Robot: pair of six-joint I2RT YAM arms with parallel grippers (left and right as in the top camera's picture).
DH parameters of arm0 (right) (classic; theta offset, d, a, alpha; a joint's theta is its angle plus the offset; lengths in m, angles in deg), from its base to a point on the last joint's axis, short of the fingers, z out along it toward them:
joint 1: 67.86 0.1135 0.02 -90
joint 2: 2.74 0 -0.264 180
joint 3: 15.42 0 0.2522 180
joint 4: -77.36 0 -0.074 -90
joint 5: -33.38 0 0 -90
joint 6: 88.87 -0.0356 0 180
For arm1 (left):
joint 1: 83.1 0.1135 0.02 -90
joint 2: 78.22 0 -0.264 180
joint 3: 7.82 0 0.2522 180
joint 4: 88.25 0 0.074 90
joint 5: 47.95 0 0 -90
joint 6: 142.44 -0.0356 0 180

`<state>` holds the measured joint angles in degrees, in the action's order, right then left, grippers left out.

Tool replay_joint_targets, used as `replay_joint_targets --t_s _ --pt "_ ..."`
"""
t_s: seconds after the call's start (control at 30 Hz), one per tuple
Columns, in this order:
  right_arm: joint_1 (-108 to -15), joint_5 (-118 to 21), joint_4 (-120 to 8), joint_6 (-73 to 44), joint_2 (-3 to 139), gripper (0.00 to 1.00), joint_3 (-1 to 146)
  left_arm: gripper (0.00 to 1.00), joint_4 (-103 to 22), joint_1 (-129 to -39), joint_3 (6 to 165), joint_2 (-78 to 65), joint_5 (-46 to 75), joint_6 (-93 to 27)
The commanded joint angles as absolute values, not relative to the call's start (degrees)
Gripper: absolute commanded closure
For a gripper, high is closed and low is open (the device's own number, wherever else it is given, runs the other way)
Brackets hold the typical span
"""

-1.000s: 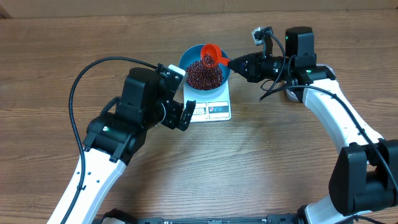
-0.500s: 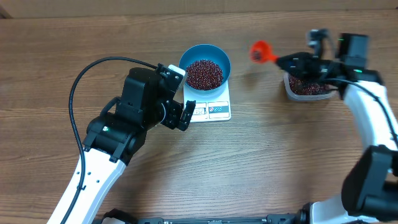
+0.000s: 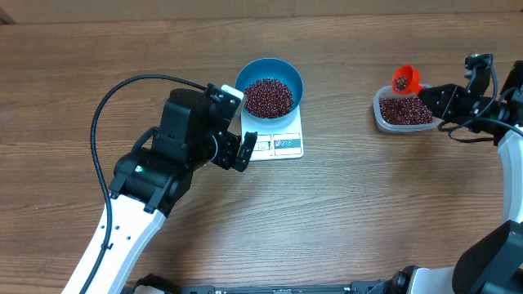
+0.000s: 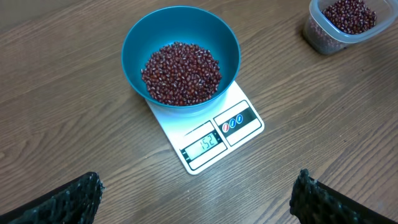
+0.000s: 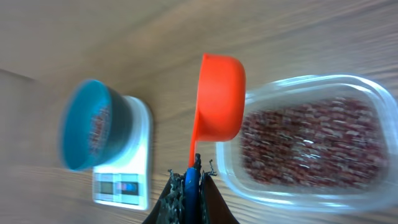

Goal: Scoop item into bowl and weigh 150g on scale
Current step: 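Move the red cup back to the bean tub, then lift the red cup from the tub and carry it toward the bowl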

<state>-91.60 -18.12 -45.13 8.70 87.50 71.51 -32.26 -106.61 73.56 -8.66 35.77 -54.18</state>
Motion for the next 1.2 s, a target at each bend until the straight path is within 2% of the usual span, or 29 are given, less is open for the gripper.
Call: replay_joint_targets --t_s 0.0,0.37,0.57,0.73,0.9,1.17 --pt "-90.73 -26.95 -44.30 16.22 85.60 0.97 73.04 0.00 -32.28 -106.37 73.54 -8.15 34.98 -55.25" --pt "-83.56 -46.58 -42.51 31.56 83.28 0.96 73.06 0.00 -32.28 -106.37 73.54 -8.15 34.98 -55.25" --pt "-76.72 -64.52 -43.69 32.72 83.30 0.96 73.04 0.01 -32.28 -106.37 73.54 -8.15 35.00 -55.25" --pt "-75.37 -65.44 -44.63 30.54 83.30 0.96 73.04 0.01 -32.28 -106.37 73.54 -8.15 34.98 -55.25" --pt "-75.37 -55.69 -44.43 29.42 83.28 0.96 73.04 0.00 -32.28 -106.37 73.54 -8.15 35.00 -55.25" --pt "-74.82 -22.51 -48.08 29.46 83.06 0.96 73.04 0.00 -32.28 -106.37 73.54 -8.15 34.98 -55.25"
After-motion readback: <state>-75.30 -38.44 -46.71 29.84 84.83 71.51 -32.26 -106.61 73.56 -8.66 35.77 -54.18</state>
